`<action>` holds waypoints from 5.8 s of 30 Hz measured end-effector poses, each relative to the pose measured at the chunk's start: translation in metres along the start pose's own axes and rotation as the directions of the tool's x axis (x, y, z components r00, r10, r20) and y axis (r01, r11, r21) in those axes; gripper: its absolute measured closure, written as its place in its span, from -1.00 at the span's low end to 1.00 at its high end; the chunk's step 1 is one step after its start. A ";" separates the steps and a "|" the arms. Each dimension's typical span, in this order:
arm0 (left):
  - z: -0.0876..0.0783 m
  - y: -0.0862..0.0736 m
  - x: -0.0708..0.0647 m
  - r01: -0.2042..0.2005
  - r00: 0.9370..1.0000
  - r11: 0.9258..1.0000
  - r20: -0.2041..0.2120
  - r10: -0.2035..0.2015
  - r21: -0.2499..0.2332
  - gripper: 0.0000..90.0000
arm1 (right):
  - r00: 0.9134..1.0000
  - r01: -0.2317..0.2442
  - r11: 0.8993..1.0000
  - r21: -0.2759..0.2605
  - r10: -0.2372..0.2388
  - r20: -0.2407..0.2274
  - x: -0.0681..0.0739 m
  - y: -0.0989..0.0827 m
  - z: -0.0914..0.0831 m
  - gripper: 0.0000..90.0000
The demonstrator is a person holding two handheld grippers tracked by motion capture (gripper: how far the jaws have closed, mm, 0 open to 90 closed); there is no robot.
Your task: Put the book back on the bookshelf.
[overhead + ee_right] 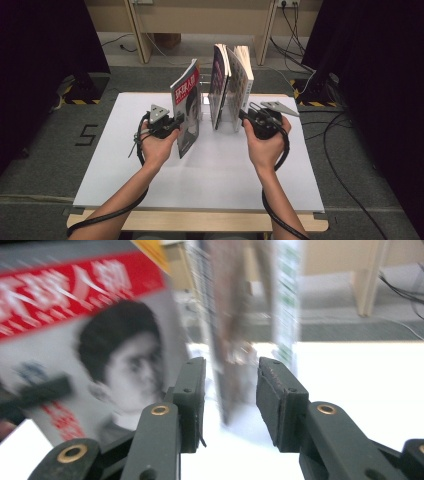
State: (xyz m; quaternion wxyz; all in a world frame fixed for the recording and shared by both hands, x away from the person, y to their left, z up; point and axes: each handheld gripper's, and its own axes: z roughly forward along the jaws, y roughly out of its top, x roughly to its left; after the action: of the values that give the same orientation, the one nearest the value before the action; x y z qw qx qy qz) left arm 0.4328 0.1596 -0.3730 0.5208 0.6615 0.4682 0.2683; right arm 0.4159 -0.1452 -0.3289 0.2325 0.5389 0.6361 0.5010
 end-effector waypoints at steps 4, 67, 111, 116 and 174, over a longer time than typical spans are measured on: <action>-0.002 0.000 0.003 0.010 1.000 1.000 0.003 -0.010 -0.004 0.93 | 0.998 -0.029 0.999 0.020 0.028 0.049 -0.025 -0.024 -0.008 0.43; 0.067 0.036 0.024 -0.038 0.995 0.982 -0.101 0.020 -0.184 0.91 | 0.971 -0.143 0.983 0.112 0.118 0.208 -0.100 -0.117 -0.033 0.42; 0.078 0.067 0.039 0.096 0.991 0.994 -0.094 -0.100 -0.050 0.48 | 0.971 -0.158 0.981 0.116 0.133 0.199 -0.103 -0.117 -0.035 0.41; 0.084 0.069 0.041 0.108 0.989 0.994 -0.096 -0.110 -0.025 0.50 | 0.969 -0.171 0.978 0.118 0.145 0.201 -0.104 -0.117 -0.035 0.40; 0.100 0.048 0.023 -0.034 0.997 0.985 -0.080 0.021 -0.169 0.85 | 0.973 -0.149 0.979 0.139 0.121 0.195 -0.104 -0.121 -0.033 0.40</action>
State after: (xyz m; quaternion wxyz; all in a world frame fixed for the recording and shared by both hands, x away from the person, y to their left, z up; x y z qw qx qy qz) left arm 0.5427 0.1353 -0.3624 0.5532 0.6100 0.4543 0.3400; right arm 0.3665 -0.2432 -0.4486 0.2140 0.6416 0.6099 0.4131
